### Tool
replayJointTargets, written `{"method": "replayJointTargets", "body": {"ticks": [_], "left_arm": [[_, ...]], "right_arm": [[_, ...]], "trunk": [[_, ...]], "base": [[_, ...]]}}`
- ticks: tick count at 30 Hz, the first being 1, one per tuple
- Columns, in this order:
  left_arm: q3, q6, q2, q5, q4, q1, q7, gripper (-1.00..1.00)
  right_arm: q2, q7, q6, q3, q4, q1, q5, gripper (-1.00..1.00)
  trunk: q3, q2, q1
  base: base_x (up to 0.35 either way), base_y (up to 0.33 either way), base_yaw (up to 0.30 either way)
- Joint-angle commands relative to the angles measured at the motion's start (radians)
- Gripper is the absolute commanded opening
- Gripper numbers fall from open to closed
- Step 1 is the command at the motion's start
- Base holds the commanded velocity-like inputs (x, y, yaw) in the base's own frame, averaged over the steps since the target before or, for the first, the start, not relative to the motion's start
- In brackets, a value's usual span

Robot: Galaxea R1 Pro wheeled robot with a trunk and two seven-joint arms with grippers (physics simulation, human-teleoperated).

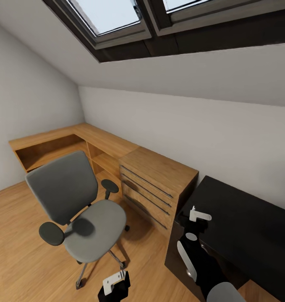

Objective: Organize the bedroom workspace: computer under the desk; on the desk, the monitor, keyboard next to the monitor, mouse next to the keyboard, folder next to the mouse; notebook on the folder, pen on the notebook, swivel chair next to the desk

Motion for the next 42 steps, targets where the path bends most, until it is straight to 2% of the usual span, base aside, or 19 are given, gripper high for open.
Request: {"method": "replayJointTargets", "body": {"ticks": [1, 42], "left_arm": [[-0.007, -0.006, 0.001, 0.008, 0.000, -0.001, 0.007, 1.00], [-0.008, 0.005, 0.001, 0.009, -0.006, -0.001, 0.007, 1.00]], "right_arm": [[-0.001, -0.007, 0.006, 0.003, -0.001, -0.001, -0.004, 1.00], [-0.001, 0.000, 0.006, 0.004, 0.000, -0.001, -0.007, 1.00]], "trunk": [[-0.002, -0.001, 0.000], [0.000, -0.001, 0.000]], "base": [[0.000, 0.000, 0.000], [0.000, 0.000, -0.005]]}}
